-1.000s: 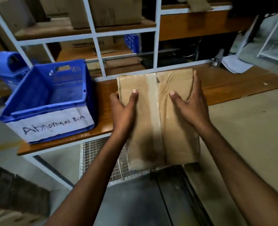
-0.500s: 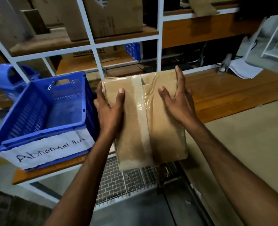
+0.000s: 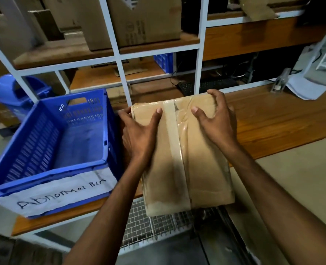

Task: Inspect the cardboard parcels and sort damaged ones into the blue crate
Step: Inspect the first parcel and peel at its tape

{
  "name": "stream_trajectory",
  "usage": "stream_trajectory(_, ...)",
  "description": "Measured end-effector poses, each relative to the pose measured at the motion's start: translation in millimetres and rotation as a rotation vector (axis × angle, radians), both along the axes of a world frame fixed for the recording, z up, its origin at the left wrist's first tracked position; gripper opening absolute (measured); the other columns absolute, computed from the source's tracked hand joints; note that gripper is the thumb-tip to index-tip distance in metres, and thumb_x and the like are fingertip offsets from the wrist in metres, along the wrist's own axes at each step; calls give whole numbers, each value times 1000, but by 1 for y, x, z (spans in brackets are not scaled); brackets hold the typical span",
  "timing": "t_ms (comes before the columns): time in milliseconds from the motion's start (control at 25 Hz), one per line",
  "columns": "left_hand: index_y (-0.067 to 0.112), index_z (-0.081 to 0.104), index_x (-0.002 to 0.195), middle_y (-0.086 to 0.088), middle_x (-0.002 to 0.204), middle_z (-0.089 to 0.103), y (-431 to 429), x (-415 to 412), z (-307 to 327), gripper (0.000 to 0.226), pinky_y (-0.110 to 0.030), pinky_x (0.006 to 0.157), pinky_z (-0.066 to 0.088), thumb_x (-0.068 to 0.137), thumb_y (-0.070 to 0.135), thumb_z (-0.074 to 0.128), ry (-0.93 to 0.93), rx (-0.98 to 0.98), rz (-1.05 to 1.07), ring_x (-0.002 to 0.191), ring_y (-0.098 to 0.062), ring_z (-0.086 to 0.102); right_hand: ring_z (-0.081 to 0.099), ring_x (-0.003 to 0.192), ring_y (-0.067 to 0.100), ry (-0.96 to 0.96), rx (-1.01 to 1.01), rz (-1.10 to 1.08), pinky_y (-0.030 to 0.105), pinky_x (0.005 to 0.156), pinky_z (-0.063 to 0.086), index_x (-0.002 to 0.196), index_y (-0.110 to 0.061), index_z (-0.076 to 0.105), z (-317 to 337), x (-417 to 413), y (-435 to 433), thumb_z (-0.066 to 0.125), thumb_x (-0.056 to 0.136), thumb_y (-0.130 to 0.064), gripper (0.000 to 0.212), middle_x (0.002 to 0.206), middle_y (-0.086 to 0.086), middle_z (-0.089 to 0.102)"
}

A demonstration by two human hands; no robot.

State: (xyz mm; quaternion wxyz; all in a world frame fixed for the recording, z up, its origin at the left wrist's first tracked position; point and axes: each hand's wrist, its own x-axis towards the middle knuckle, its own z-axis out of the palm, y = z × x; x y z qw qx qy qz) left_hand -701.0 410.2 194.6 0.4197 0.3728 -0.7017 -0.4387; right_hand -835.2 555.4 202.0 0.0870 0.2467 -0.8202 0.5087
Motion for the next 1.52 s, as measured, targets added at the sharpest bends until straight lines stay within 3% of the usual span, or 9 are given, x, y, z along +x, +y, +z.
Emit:
stream_trajectory(160, 35, 33, 143, 16, 125, 52, -10, -1, -11, 87, -38, 100, 47, 77, 66, 80, -5, -16, -54, 112, -8, 55, 44, 131, 21, -16, -20, 38, 30, 92, 38, 158, -35, 28, -7, -9, -2, 74, 90, -46, 82, 150, -4, 49)
stream_trajectory(240, 38, 30, 148, 24, 130, 49, -10, 10, -20, 94, -28, 100, 47, 76, 53, 88, 21, -10, -140, 119, 1, 55, 47, 128, 17, -150, -39, 77, 31, 95, 40, 162, -31, 16, -13, -4, 2, 79, 87, -44, 99, 154, 2, 46)
stream_trajectory(400, 34, 37, 149, 20, 136, 53, -5, 25, -32, 95, -24, 102, 49, 73, 45, 93, 84, -26, -64, 121, 7, 54, 57, 115, 13, -56, -68, 19, 30, 91, 48, 148, -20, 45, -17, 6, -6, 83, 82, -43, 80, 132, -4, 60)
stream_trajectory(560, 36, 20, 154, 12, 146, 42, -5, 43, -40, 111, -27, 102, 42, 70, 47, 93, -8, 9, -134, 127, -8, 48, 50, 113, 8, -203, 7, 215, 23, 80, 45, 153, -28, 32, -29, 14, 8, 84, 82, -42, 89, 128, -13, 48)
stream_trajectory(680, 36, 26, 150, 8, 147, 46, 1, 55, -52, 108, -42, 112, 46, 68, 50, 95, 17, 25, -67, 130, -12, 51, 58, 110, 13, -139, 17, 111, 15, 71, 44, 144, -21, 48, -55, 39, 14, 82, 84, -42, 72, 122, -8, 58)
stream_trajectory(840, 38, 14, 163, 5, 163, 36, 1, 40, -43, 115, -24, 110, 37, 77, 52, 88, -36, -9, -94, 136, -3, 38, 63, 113, 20, -117, -100, 22, 33, 84, 56, 141, -16, 54, -47, 38, 8, 83, 85, -37, 66, 128, 3, 67)
stream_trajectory(1080, 26, 29, 150, 7, 133, 53, 19, 53, -67, 105, -41, 101, 54, 70, 54, 91, -45, 100, -121, 114, -4, 57, 58, 112, 16, -232, 43, 134, 34, 86, 50, 147, -24, 43, -60, 44, 39, 80, 86, -43, 74, 131, -4, 60)
stream_trajectory(1360, 39, 21, 160, 6, 155, 45, 15, 34, -56, 112, -27, 99, 49, 74, 45, 92, -45, 55, -317, 131, -9, 51, 64, 110, 24, -260, -64, -14, 38, 87, 54, 143, -19, 47, -65, 38, 49, 79, 87, -43, 69, 125, 0, 65)
stream_trajectory(1520, 43, 28, 157, 11, 149, 52, 24, 42, -73, 109, -42, 108, 51, 71, 51, 94, 6, 61, -234, 130, -8, 55, 58, 115, 21, -331, 24, 133, 39, 92, 52, 154, -24, 31, -67, 33, 55, 86, 81, -33, 92, 133, 0, 59)
